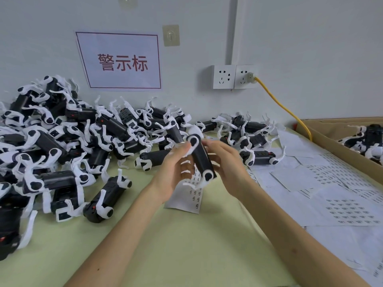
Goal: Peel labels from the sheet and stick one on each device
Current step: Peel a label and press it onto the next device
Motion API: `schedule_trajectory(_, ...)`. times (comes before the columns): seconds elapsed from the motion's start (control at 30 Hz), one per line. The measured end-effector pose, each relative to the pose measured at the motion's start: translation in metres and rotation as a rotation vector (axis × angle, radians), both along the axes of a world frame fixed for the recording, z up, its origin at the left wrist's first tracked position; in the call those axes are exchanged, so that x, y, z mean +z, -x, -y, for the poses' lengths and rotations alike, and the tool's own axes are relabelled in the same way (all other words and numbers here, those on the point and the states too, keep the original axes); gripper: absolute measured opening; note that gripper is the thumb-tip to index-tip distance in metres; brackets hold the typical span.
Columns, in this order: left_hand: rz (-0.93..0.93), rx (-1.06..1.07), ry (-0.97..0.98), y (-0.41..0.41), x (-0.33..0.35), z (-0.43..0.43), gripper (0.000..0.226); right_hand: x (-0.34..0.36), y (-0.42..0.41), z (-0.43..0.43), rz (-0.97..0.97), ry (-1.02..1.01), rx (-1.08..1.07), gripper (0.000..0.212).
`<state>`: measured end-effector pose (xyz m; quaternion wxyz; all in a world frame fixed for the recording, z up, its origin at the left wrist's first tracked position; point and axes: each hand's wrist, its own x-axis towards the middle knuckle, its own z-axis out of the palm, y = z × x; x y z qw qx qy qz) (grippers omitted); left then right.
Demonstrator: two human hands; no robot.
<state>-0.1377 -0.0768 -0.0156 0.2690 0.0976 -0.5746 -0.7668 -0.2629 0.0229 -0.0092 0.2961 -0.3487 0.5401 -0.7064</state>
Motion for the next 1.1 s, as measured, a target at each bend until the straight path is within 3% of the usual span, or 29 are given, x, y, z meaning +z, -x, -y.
schedule_trajectory(0.13, 0.101, -0.046, 0.053, 0.003, -0.001, -0.010, 0.070, 0.005, 0.012, -0.005, 0.014, -0.008, -0.070, 0.031)
schedule_trajectory(0.3, 0.087, -0.072, -0.001, 0.003, -0.003, -0.008, 0.065, 0.004, 0.011, -0.004, 0.009, -0.011, -0.067, 0.020)
schedule_trajectory(0.43, 0.036, -0.053, -0.095, 0.001, -0.004, -0.001, 0.049, 0.003, 0.007, -0.002, -0.055, -0.009, -0.049, 0.026)
schedule_trajectory(0.6, -0.081, -0.054, -0.294, 0.002, -0.005, 0.005, 0.052, 0.003, -0.001, -0.002, -0.138, 0.002, -0.068, 0.018)
schedule_trajectory(0.77, -0.204, 0.069, -0.417, -0.003, 0.002, 0.011, 0.047, 0.001, -0.006, 0.000, -0.172, -0.074, -0.033, 0.024)
schedule_trajectory(1.1, -0.208, 0.111, -0.409, -0.005, 0.003, 0.009, 0.050, 0.000, -0.012, 0.000, -0.161, -0.072, 0.056, 0.027)
